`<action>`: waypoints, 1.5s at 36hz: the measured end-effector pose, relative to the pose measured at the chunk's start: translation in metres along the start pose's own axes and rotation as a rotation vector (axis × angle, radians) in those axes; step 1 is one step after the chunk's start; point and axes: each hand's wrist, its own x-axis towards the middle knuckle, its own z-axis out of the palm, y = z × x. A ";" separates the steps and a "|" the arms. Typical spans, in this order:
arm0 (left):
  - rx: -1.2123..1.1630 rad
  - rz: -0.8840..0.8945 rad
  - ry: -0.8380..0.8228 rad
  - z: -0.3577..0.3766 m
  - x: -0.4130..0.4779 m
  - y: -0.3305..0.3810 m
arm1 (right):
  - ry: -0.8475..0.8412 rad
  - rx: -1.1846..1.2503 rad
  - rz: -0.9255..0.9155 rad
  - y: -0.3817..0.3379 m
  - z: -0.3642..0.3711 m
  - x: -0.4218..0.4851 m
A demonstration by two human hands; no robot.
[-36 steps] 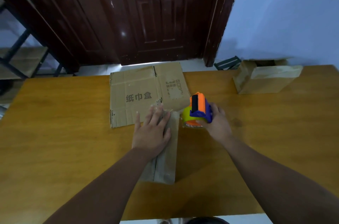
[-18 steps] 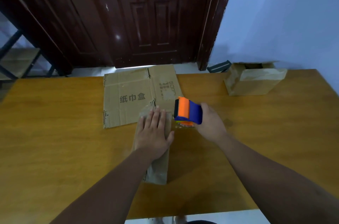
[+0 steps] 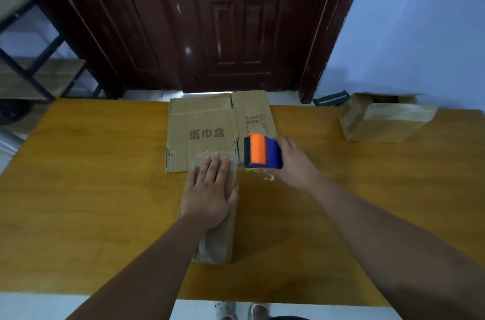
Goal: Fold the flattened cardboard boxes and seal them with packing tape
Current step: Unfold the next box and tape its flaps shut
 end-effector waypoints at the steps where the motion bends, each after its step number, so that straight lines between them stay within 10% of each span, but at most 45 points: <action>1: 0.002 0.003 0.000 0.000 -0.001 0.000 | -0.003 0.025 0.014 0.002 -0.001 0.000; 24: 0.033 -0.035 -0.054 -0.001 -0.002 0.003 | -0.115 -0.265 0.369 0.043 0.005 -0.023; 54: 0.021 0.032 -0.028 -0.002 0.001 0.009 | -0.150 -0.684 0.085 -0.009 -0.022 -0.014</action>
